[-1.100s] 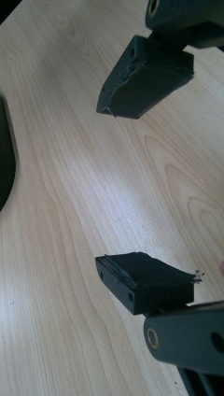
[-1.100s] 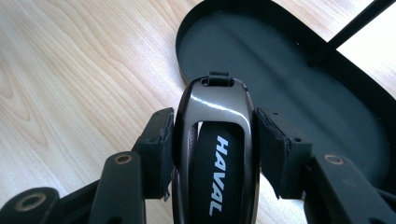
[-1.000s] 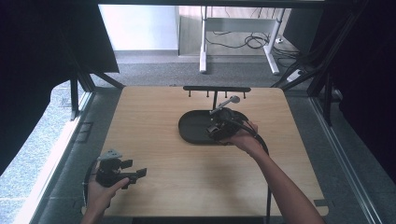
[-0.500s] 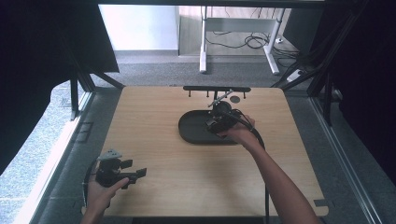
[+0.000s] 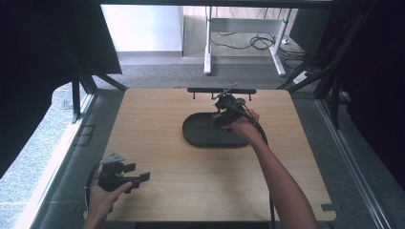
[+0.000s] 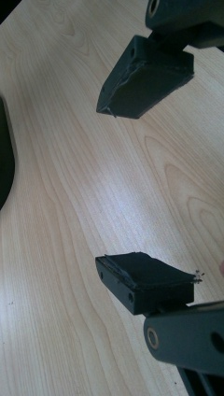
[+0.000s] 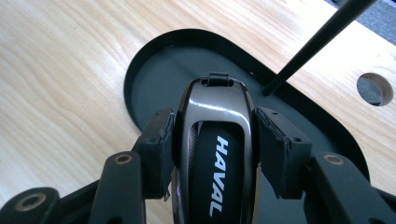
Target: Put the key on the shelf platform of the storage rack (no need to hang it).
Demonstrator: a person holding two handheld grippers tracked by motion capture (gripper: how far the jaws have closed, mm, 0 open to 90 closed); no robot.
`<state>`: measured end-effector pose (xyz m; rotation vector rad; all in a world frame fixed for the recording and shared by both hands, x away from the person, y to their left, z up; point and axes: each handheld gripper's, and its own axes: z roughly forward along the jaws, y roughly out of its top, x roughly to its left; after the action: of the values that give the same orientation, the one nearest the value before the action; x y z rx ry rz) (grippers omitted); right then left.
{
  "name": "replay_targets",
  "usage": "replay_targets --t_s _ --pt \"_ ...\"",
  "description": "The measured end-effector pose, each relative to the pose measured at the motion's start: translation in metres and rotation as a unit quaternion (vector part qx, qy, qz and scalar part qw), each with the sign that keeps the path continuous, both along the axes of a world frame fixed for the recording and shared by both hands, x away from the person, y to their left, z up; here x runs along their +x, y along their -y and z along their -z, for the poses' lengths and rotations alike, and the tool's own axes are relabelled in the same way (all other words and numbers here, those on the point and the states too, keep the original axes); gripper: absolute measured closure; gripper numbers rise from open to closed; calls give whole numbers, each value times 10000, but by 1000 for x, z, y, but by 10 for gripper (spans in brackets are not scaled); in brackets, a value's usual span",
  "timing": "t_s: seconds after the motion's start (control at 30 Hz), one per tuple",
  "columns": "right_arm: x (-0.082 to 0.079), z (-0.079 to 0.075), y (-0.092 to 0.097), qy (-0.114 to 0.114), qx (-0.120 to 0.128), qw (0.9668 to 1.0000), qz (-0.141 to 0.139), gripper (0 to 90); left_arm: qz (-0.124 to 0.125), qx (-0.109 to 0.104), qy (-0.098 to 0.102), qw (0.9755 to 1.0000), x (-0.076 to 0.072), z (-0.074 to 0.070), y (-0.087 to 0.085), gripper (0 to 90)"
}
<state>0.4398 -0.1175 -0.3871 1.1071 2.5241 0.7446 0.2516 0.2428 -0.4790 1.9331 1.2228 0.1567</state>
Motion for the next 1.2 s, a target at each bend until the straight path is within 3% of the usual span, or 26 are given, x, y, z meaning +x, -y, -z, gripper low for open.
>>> replay_targets --t_s 0.47,1.2 --pt "20 15 3 -65 -38 9994 350 497 1 -6 -19 10000 0 1 0 228" --pt "30 65 0 -6 -301 9971 696 496 29 2 -48 10000 1 2 1 228"
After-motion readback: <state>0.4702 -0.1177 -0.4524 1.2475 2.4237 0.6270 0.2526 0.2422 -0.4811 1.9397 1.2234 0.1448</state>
